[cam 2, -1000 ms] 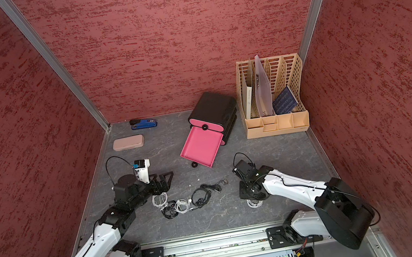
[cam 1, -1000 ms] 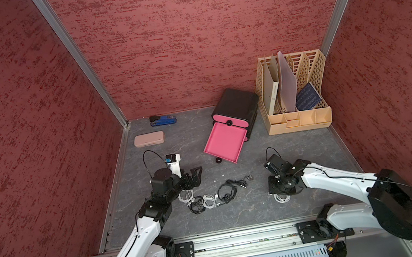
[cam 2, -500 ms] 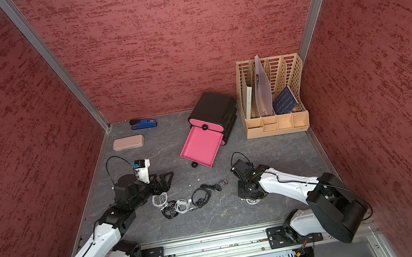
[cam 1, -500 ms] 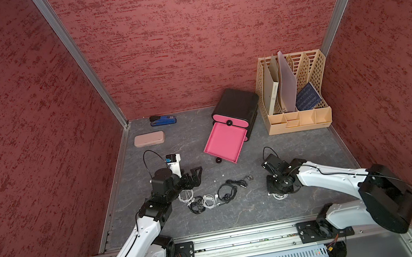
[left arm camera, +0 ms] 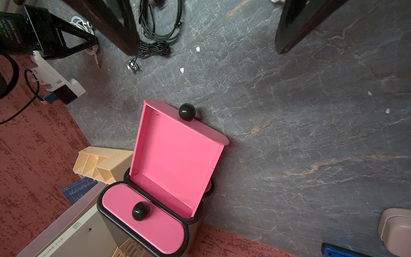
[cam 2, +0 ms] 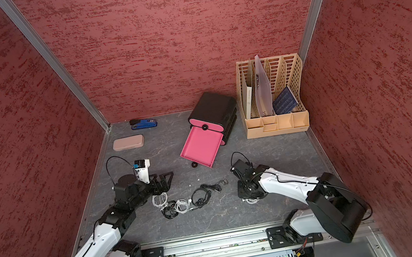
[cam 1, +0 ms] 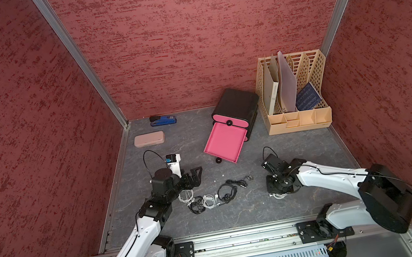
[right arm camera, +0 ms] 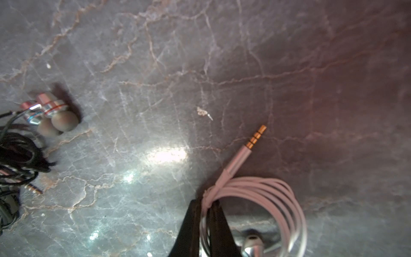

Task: Place the wired earphones into the drawer by color
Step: Pick up the wired earphones from the center of the board.

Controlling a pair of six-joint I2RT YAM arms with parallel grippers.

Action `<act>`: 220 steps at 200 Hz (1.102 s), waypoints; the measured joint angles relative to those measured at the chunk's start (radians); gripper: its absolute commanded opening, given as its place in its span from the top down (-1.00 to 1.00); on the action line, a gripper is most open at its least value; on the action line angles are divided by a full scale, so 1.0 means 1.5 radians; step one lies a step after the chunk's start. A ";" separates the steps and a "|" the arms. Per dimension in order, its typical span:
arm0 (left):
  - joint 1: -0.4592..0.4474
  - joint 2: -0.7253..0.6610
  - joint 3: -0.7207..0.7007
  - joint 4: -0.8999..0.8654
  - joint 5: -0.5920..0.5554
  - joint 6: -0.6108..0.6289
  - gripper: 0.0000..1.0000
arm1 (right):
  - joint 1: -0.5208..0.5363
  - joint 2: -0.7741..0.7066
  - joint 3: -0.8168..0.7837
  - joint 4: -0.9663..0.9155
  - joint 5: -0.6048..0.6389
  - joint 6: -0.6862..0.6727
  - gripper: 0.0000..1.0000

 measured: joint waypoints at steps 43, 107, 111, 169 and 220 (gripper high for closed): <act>0.000 -0.004 0.000 0.000 0.000 0.002 -0.99 | 0.000 -0.049 0.017 -0.026 0.008 -0.032 0.84; 0.000 -0.006 0.000 0.000 0.000 0.005 -1.00 | 0.000 -0.138 0.068 -0.031 0.016 -0.096 0.86; 0.000 -0.006 0.000 0.000 0.001 0.005 -0.99 | 0.000 -0.138 0.074 -0.031 0.017 -0.100 0.86; 0.000 -0.006 -0.002 0.000 0.001 0.005 -0.99 | 0.001 -0.092 0.187 0.007 0.017 -0.166 0.86; 0.000 -0.006 -0.002 0.001 0.000 0.005 -1.00 | 0.024 0.037 0.296 0.063 0.013 -0.210 0.86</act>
